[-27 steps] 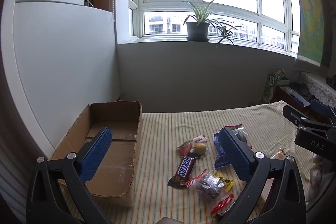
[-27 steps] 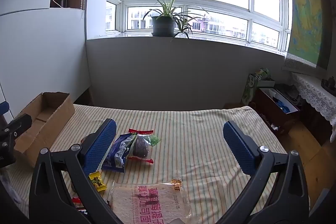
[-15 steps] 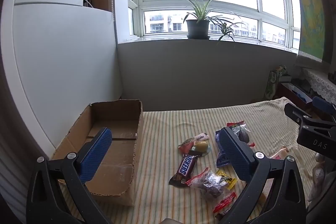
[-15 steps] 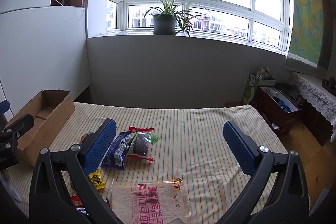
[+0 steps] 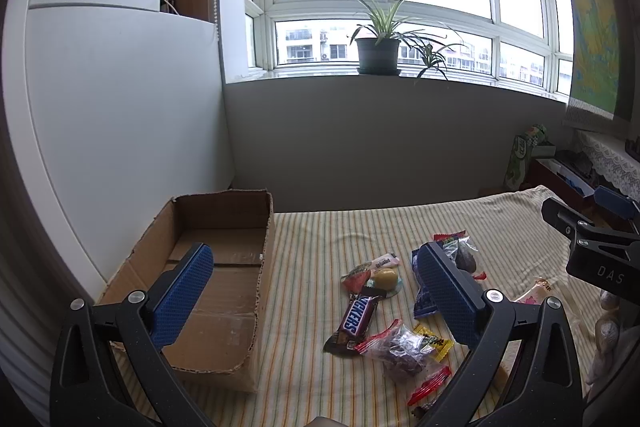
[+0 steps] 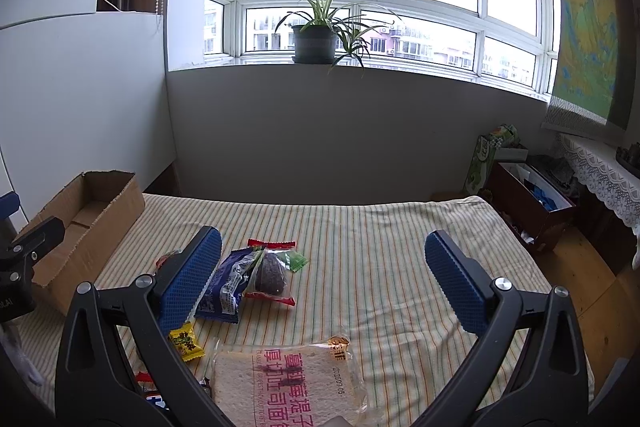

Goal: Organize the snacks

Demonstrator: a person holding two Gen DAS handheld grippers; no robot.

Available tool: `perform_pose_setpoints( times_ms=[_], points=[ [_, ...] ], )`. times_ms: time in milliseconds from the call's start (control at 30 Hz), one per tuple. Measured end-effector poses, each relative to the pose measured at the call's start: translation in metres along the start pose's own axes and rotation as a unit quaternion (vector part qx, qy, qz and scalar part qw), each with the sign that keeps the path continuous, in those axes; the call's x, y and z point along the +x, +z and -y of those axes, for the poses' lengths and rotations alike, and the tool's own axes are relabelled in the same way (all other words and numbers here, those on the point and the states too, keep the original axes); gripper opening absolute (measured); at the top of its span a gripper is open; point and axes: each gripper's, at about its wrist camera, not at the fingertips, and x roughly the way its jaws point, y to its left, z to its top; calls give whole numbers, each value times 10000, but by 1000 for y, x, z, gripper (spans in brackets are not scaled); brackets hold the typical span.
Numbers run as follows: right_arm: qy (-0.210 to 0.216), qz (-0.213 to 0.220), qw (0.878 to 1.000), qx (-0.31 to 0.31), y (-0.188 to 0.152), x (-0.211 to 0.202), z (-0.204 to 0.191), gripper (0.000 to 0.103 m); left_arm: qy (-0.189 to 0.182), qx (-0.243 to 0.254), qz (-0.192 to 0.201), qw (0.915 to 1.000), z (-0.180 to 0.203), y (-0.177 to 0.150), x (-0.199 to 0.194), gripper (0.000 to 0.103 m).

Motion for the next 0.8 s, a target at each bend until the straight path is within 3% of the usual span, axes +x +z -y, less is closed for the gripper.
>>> perform_pose_setpoints(
  times_ms=[800],
  points=[
    [11, -27, 10000, -29, -1, 1, 2, 103, -15, 51, -7, 10000, 2, 4, -2, 102]
  ],
)
